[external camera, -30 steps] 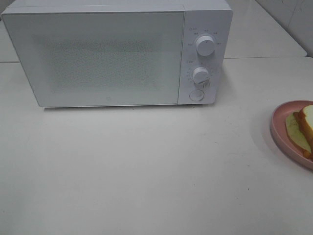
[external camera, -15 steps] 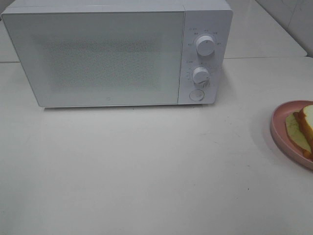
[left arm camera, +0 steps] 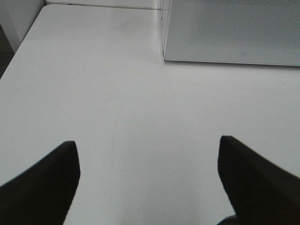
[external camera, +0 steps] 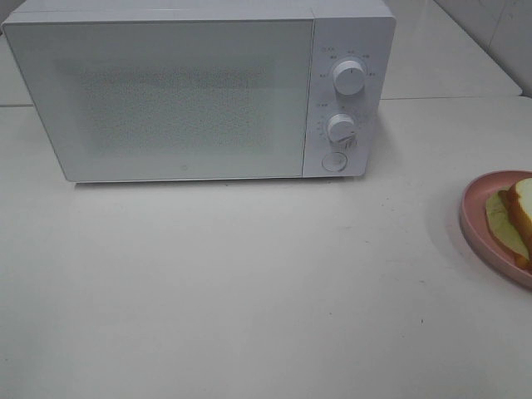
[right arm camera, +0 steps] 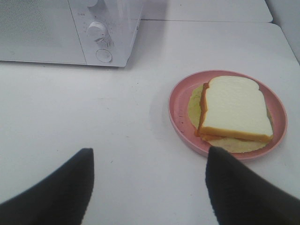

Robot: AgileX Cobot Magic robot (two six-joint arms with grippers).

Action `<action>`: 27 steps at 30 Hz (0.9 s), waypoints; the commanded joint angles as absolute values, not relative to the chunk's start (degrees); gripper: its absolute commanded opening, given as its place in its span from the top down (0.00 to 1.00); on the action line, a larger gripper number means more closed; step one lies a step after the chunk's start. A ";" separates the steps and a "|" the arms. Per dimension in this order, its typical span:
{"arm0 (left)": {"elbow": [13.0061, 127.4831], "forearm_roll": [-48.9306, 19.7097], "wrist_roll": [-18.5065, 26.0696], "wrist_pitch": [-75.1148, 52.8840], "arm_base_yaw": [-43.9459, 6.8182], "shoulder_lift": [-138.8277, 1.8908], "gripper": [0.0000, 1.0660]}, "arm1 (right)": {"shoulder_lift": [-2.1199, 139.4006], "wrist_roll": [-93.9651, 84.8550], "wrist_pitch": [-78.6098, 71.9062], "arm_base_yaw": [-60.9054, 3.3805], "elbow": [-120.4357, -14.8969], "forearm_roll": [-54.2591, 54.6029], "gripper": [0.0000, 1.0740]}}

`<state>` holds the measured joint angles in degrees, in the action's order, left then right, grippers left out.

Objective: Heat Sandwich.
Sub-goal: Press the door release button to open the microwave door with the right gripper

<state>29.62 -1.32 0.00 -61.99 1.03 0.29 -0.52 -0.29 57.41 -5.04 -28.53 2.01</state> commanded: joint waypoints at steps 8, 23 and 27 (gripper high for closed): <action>29.51 -1.49 0.00 -61.25 0.74 1.26 0.28 | -1.83 -0.57 57.07 -5.10 -28.42 1.72 0.38; 29.51 -1.49 0.00 -61.25 0.74 1.26 0.28 | -1.83 -0.57 57.07 -5.10 -28.42 1.55 0.38; 29.51 -1.49 0.00 -61.25 0.74 1.26 0.28 | -1.83 -0.57 57.07 -5.10 -28.42 1.55 0.38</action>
<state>29.62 -1.32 0.00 -61.99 1.03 0.29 -0.52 -0.29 57.41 -5.04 -28.53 1.72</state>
